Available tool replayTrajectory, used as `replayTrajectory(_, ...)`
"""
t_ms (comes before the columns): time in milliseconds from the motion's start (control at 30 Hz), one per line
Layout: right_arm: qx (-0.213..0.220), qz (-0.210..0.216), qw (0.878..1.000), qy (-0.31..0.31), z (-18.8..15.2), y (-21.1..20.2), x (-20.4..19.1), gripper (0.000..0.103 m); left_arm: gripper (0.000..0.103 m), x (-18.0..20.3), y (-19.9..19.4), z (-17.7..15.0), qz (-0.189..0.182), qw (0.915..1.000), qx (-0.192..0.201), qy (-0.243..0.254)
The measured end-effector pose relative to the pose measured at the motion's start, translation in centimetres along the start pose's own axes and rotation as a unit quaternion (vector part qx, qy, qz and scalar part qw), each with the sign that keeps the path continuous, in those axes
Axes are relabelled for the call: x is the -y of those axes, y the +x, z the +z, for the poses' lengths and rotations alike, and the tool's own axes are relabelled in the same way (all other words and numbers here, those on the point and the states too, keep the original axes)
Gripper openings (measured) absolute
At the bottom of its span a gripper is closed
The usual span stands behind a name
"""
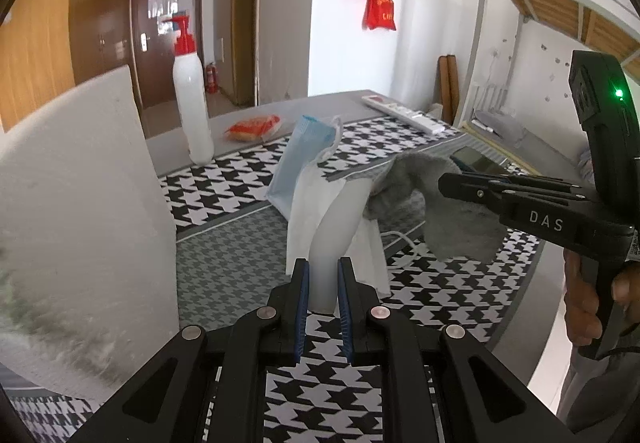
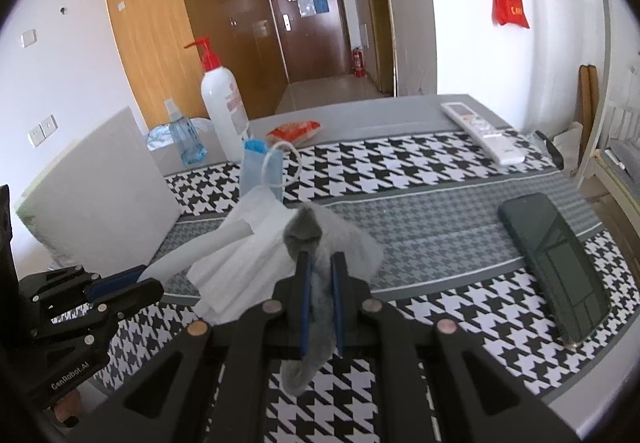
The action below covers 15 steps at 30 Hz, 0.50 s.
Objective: Organize soft objects
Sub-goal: 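Lift the tissues with the left tool while the right tool lifts the grey sock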
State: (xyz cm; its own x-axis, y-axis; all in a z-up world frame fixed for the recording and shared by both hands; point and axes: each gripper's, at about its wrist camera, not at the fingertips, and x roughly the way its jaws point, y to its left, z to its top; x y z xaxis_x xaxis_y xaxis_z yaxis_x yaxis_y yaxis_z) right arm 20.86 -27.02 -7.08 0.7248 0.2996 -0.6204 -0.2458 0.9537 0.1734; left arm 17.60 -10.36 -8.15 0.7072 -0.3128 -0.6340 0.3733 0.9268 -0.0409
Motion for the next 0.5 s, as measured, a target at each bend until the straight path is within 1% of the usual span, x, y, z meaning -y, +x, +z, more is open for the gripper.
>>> replayTrajectory(100,0.008,-0.001,1.000,0.000,0.0,-0.9,-0.1,0.008,0.015,0.1,-0.7,0.0,-0.001,1.0000,0.009,0.001)
replayTrajectory(167,0.007,-0.002,1.000,-0.002,-0.2,-1.1,-0.2,0.008,0.015,0.1,-1.2,-0.1,0.000,0.9999,0.013,0.001)
replayTrajectory(300,-0.009,0.000,1.000,0.004,-0.9,-0.6,0.0,0.008,0.015,0.1,-1.7,-0.4,0.005,0.9999,0.016,0.001)
replayTrajectory(367,-0.015,0.003,1.000,0.007,-1.1,-0.3,0.1,0.011,0.015,0.1,-1.9,-0.6,0.005,0.9998,0.017,0.002)
replayTrajectory(400,-0.018,0.001,1.000,0.006,-1.2,-0.1,0.1,0.022,0.015,0.1,-1.9,-0.6,0.006,0.9998,0.017,0.003)
replayTrajectory(433,-0.019,0.000,1.000,0.006,-1.3,-0.1,0.1,0.043,0.015,0.2,-2.0,-0.6,0.006,0.9998,0.018,0.003)
replayTrajectory(467,-0.019,0.001,1.000,0.010,-1.3,0.0,0.1,0.052,0.015,0.2,-2.0,-0.7,0.005,0.9998,0.018,0.003)
replayTrajectory(500,-0.016,0.002,1.000,0.014,-1.3,0.0,0.2,0.065,0.015,0.3,-2.0,-0.7,0.005,0.9998,0.018,0.004)
